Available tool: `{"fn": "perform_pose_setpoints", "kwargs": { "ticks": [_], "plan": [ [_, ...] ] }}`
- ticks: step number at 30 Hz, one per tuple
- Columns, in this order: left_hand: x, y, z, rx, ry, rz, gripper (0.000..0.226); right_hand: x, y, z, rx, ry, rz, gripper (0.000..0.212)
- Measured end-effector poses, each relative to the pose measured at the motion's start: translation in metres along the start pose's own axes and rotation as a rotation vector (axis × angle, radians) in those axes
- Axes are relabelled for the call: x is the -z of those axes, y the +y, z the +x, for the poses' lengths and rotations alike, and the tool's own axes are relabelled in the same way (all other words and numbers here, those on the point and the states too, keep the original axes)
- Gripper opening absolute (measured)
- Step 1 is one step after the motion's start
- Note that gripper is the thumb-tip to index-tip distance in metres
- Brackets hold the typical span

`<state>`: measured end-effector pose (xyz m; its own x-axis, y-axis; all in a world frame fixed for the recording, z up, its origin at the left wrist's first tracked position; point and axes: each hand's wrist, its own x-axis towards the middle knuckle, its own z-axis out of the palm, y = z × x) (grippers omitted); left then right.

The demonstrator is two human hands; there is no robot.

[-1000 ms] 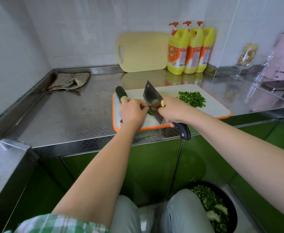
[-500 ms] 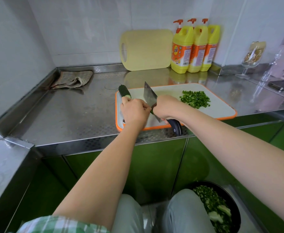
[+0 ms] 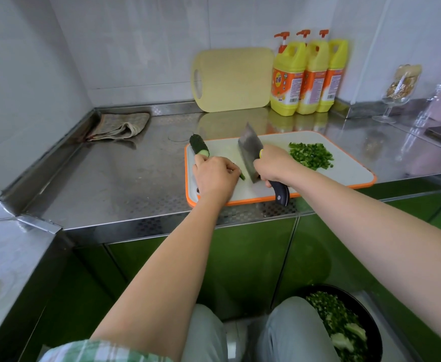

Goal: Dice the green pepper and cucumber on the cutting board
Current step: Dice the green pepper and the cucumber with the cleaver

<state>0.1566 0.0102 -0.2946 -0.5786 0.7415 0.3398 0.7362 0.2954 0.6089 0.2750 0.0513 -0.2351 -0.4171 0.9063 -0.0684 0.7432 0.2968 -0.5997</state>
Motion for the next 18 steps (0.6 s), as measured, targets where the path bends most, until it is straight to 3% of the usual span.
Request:
{"fn": "perform_pose_setpoints", "kwargs": {
  "ticks": [4, 7, 12, 18],
  "plan": [
    [0.001, 0.0, 0.0, -0.024, 0.016, -0.052, 0.013, 0.009, 0.013, 0.003, 0.034, 0.044, 0.159, 0.018],
    [0.005, 0.001, -0.004, -0.018, 0.117, -0.174, 0.017, 0.014, 0.013, 0.0, 0.064, 0.039, 0.24, 0.021],
    [0.01, -0.004, -0.011, 0.007, 0.29, -0.003, 0.025, 0.005, 0.008, -0.02, 0.1, -0.048, 0.177, 0.017],
    [0.014, -0.003, -0.017, 0.11, 0.121, 0.275, 0.045, 0.0, 0.012, -0.026, 0.043, -0.099, 0.071, 0.027]
  ]
}}
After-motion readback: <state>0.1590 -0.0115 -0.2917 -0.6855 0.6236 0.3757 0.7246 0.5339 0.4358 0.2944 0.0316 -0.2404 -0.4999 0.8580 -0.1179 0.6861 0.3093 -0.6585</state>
